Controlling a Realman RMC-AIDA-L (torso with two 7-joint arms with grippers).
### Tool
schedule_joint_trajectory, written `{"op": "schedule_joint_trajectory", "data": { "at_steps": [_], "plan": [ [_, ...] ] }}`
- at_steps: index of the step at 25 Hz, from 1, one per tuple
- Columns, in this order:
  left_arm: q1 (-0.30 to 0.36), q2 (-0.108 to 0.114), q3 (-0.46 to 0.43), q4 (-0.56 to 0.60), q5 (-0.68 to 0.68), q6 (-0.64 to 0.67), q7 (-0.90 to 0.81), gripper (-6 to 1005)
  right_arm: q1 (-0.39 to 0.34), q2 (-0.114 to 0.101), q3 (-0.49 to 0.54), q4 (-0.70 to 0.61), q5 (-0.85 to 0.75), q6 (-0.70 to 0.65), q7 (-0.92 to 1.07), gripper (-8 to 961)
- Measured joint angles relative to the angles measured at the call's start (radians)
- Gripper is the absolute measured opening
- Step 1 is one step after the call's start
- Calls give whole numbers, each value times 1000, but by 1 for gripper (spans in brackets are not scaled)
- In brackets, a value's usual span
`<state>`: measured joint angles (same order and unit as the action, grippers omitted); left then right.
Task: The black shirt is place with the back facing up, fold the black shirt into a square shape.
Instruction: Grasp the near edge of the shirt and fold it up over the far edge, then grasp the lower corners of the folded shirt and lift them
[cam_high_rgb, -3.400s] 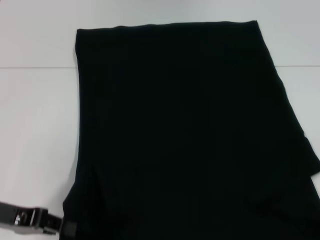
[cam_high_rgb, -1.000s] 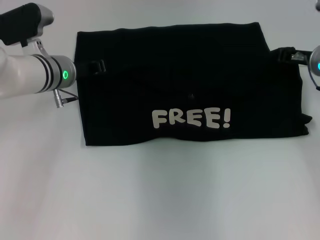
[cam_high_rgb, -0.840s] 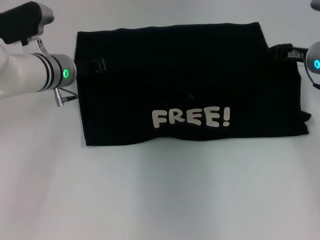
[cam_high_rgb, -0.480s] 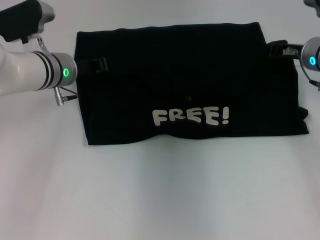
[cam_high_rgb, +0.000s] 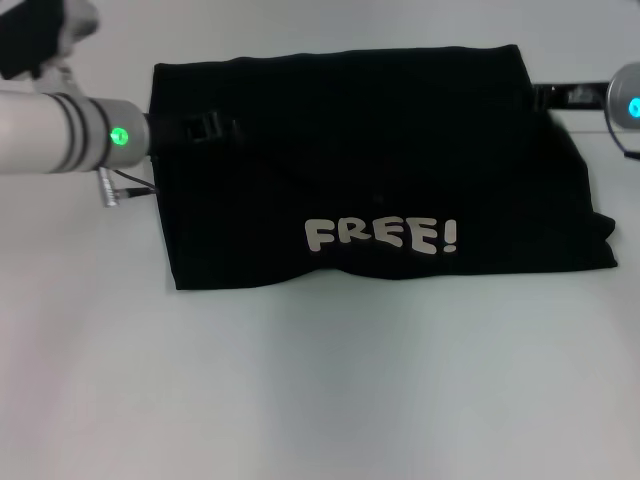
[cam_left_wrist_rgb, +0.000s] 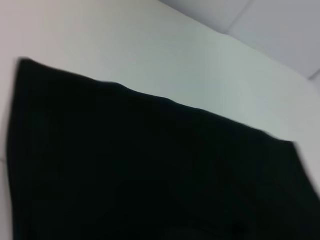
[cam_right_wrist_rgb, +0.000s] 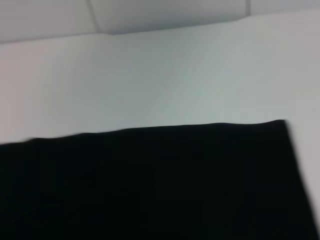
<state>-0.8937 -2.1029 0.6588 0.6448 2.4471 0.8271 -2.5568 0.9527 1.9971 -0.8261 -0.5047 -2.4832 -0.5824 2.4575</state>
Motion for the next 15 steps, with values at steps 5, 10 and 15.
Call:
{"op": "schedule_joint_trajectory", "data": {
  "at_steps": [5,10,15],
  "plan": [
    [78,77,-14,46,-140,292,-17,403,-9,-52,17,-127,2,-325,159,361],
    [162,105,-144,76,-145,492,79,526,-27,-76,23,-208,0,-495,235,541],
    [221,105,-154,88,-93,556,200,682,-33,-105,45,-227,-11,-583,268,627]
  ]
}}
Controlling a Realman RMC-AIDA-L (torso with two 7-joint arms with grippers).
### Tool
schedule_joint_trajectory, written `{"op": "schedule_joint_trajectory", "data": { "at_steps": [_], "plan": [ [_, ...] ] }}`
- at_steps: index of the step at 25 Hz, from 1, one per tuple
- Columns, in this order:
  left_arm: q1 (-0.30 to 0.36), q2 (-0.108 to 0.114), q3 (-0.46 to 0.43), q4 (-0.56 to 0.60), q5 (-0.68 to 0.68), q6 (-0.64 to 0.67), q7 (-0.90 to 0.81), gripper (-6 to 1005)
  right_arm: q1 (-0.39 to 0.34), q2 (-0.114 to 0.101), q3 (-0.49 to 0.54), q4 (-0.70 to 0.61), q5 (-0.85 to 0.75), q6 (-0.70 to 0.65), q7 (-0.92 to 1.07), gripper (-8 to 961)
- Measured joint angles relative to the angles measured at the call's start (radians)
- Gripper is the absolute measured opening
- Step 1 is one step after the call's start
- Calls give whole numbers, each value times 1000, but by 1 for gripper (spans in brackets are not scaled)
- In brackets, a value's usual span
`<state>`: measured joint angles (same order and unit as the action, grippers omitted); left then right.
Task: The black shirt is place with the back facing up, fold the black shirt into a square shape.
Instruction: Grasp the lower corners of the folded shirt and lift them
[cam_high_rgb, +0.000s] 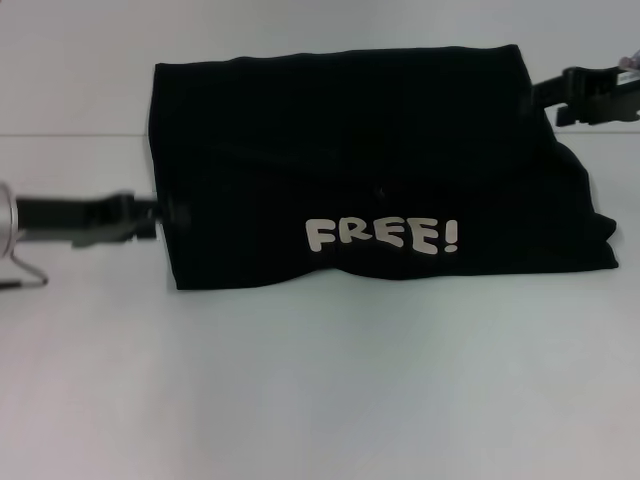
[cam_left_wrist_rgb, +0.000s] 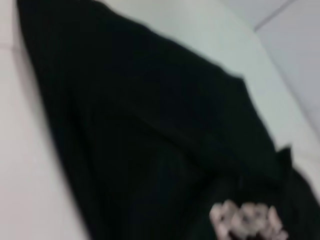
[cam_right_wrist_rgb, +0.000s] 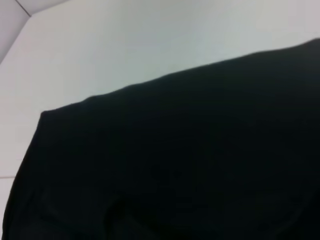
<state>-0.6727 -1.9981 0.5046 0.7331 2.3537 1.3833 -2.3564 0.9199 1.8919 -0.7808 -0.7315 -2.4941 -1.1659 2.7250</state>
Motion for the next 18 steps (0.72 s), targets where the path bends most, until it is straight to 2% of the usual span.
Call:
{"op": "schedule_joint_trajectory", "data": {
  "at_steps": [4,9,18],
  "plan": [
    [22,-16,8,-31,65,-31,80,687,0,-20,8,10,2,-28,0,627],
    [38,-43,-3,-51,44,-89,127,690,-3,-26,32,17,3,-26,1,627],
    [5,-51,-1,-158,30,-265,27,691,-3,-26,37,25,2,-5,1,627]
  ]
}}
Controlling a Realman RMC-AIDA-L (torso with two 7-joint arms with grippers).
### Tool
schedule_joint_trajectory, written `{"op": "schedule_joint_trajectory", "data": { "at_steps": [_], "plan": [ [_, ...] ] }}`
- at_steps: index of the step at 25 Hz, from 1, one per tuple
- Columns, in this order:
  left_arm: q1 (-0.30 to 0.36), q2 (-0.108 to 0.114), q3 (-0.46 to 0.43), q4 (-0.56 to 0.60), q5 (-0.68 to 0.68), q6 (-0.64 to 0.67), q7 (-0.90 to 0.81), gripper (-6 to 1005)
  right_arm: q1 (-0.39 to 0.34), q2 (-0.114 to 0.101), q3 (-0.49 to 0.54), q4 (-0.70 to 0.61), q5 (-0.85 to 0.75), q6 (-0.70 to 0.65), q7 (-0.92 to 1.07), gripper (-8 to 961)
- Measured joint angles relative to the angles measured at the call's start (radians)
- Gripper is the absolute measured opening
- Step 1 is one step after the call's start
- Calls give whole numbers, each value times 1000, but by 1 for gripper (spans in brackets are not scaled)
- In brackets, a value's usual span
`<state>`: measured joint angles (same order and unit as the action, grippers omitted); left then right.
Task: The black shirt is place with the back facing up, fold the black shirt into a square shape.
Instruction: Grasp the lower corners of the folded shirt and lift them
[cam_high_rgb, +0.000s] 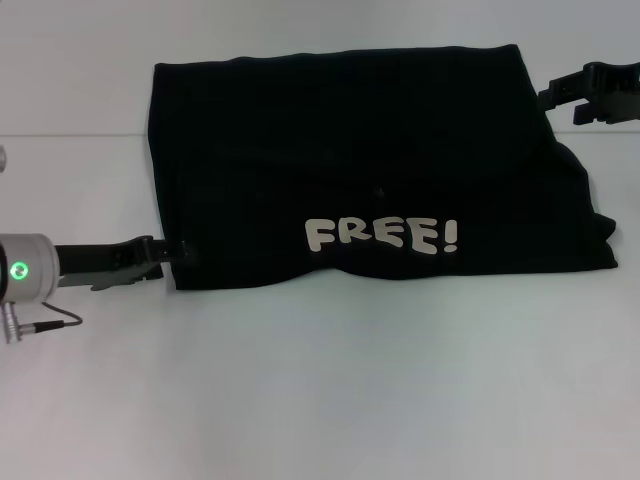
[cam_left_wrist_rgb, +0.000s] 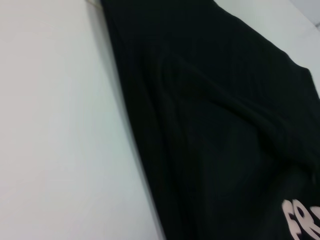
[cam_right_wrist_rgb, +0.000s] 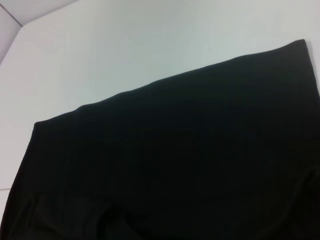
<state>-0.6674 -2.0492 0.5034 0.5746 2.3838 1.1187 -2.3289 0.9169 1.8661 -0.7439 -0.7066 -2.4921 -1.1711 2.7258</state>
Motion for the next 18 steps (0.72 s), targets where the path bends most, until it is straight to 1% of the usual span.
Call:
{"op": "schedule_joint_trajectory", "data": {
  "at_steps": [5,14,18],
  "plan": [
    [-14,-10,2,-15,-9,-23,2,691,-1,1,0,14,1,20,-6,627],
    [-37,-11,12,-46,-9,-19,5,690,-1,1,0,18,5,36,-9,627],
    [-43,-13,50,-53,-5,-50,0,691,0,3,0,18,6,38,-10,627]
  ]
}}
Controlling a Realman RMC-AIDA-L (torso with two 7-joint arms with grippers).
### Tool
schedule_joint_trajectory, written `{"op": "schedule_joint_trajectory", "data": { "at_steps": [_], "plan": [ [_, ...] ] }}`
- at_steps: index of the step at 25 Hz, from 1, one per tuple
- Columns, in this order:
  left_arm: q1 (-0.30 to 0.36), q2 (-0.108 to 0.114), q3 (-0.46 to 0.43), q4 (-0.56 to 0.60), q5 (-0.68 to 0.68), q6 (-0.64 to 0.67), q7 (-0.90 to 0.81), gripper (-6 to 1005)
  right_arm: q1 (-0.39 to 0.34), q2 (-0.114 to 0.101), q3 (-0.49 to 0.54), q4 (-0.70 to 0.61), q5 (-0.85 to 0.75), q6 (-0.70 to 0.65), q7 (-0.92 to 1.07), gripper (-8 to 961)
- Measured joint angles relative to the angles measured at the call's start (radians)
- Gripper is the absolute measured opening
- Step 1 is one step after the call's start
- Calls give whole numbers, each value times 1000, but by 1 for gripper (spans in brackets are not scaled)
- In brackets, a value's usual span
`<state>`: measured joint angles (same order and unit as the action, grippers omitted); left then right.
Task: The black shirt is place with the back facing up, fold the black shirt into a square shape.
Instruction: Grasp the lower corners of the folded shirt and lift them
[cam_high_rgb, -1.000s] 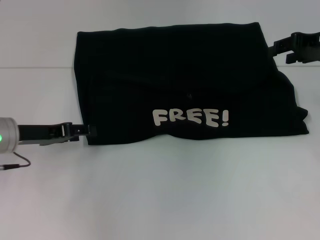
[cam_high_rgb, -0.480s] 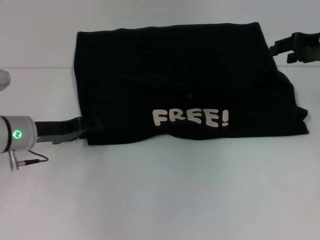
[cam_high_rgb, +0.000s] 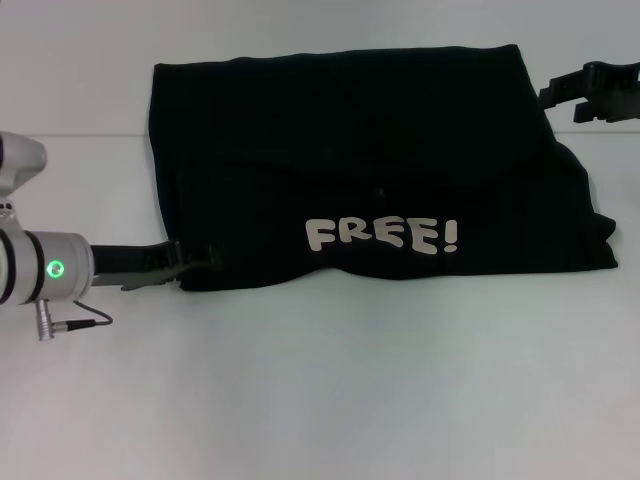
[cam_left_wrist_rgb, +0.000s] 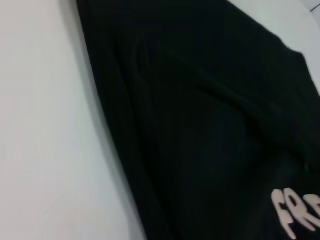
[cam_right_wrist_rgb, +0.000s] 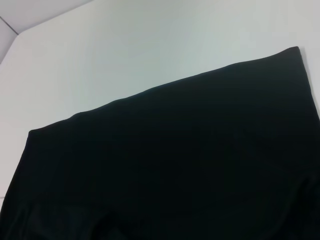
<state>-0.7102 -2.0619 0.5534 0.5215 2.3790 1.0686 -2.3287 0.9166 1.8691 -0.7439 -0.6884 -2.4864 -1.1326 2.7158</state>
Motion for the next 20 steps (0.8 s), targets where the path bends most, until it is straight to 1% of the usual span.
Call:
{"op": "schedule_joint_trajectory", "data": {
  "at_steps": [2,8,11,15,20],
  "plan": [
    [-3,-3,13,0,1,-15,-1,539,0,0,0,0,0,1,0,628],
    [-8,-4,25,6,4,-25,-14,326,1,-1,1,-1,0,-3,-1,628],
    [-4,-6,26,13,4,-25,-13,265,0,-7,-5,-3,-4,-33,-9,628],
    [-6,0,25,14,5,-5,-13,184,-8,-31,-6,-5,-15,-131,-38,628],
    [-13,13,13,17,4,48,-14,89,-46,-63,-6,-22,-83,-293,-59,628]
  ]
}}
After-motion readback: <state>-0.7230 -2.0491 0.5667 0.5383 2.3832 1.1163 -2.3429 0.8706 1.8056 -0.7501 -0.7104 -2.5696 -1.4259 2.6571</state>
